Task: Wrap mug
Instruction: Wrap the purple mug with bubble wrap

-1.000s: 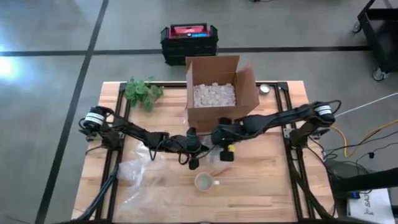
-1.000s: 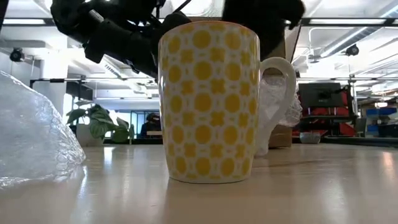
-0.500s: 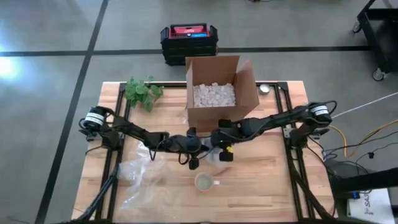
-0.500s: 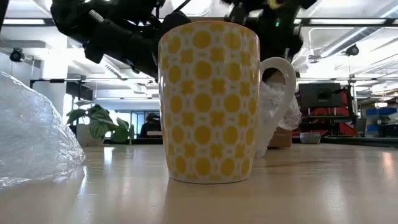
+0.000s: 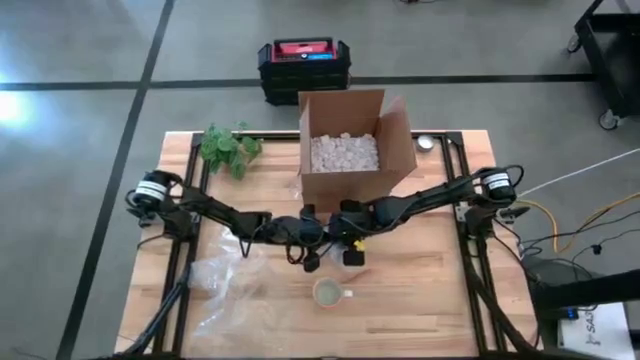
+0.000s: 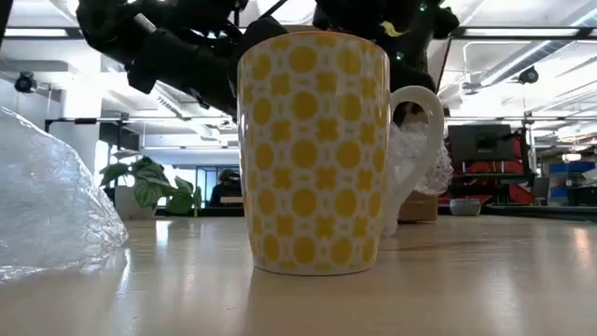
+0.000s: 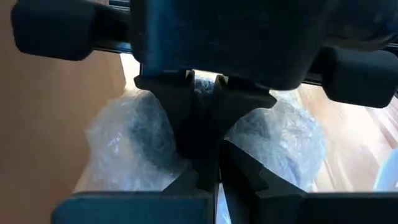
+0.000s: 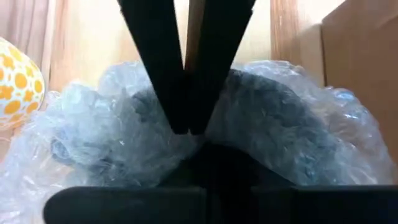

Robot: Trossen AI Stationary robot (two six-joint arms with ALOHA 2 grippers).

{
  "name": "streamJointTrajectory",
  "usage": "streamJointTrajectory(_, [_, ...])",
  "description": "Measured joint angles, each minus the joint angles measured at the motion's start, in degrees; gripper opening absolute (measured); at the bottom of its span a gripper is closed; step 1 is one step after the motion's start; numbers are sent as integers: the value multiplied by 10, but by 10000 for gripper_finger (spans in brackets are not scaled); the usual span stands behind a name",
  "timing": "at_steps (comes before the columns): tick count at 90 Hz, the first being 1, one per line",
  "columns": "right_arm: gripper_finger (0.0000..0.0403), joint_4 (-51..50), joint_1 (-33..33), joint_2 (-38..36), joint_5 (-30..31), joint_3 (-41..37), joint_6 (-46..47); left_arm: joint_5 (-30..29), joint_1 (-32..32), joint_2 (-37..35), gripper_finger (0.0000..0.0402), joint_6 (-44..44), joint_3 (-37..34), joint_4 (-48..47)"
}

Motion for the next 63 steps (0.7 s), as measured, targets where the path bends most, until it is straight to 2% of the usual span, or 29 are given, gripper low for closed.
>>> streamJointTrajectory(7, [2, -4, 1, -7, -4, -2, -3, -7, 0, -24, 0, 5, -1, -5])
streamJointTrajectory(14, [2, -4, 2, -10, -6, -3, -5, -43, 0, -44, 0, 10, -1, -2])
streamJointTrajectory(21, [2, -4, 1, -10, -6, -3, -5, -72, 6, -42, 0, 12, 0, 9])
streamJointTrajectory(27, [2, -1, 2, -10, -5, -3, -8, -74, 17, -31, 0, 10, 0, 18])
streamJointTrajectory(51, [2, 4, 2, -10, -4, -3, -8, -19, 22, 48, 0, -9, 3, 111])
streamJointTrajectory(63, [2, -6, 2, -16, -5, -3, -1, 6, 23, 79, 0, -9, 26, 111])
